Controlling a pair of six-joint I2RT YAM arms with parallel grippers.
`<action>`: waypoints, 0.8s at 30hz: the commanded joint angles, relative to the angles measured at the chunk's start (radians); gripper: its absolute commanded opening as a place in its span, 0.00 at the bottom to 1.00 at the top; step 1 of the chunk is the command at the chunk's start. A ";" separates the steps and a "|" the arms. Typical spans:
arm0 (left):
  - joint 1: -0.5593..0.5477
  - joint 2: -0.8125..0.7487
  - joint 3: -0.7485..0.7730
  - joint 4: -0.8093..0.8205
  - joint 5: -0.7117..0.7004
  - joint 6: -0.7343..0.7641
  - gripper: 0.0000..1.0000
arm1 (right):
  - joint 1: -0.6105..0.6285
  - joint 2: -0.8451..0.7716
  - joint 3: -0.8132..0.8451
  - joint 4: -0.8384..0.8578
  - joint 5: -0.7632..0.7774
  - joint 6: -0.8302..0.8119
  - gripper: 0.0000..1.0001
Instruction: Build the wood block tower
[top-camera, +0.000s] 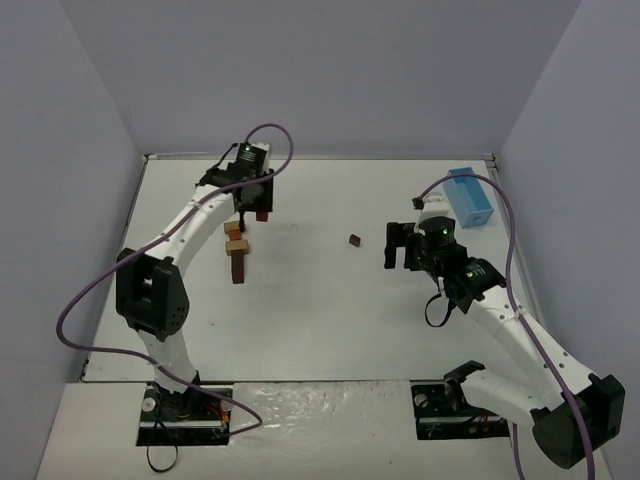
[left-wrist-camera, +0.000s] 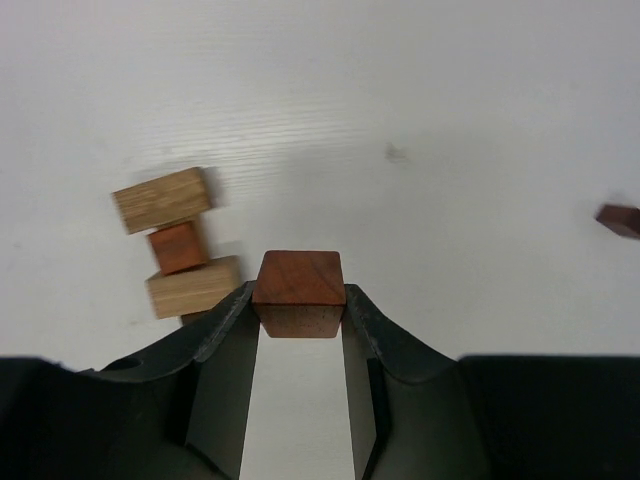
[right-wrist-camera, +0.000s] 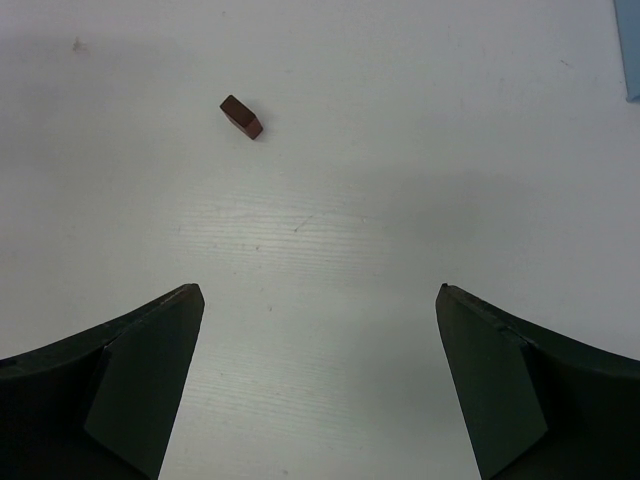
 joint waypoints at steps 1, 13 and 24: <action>0.088 -0.017 0.044 -0.079 -0.083 -0.094 0.03 | -0.010 0.022 0.044 0.037 -0.001 -0.010 1.00; 0.171 0.139 0.121 -0.073 -0.111 -0.178 0.07 | -0.013 0.048 0.036 0.035 -0.003 -0.016 1.00; 0.188 0.216 0.144 -0.053 -0.112 -0.114 0.07 | -0.020 0.050 0.021 0.035 -0.007 -0.025 1.00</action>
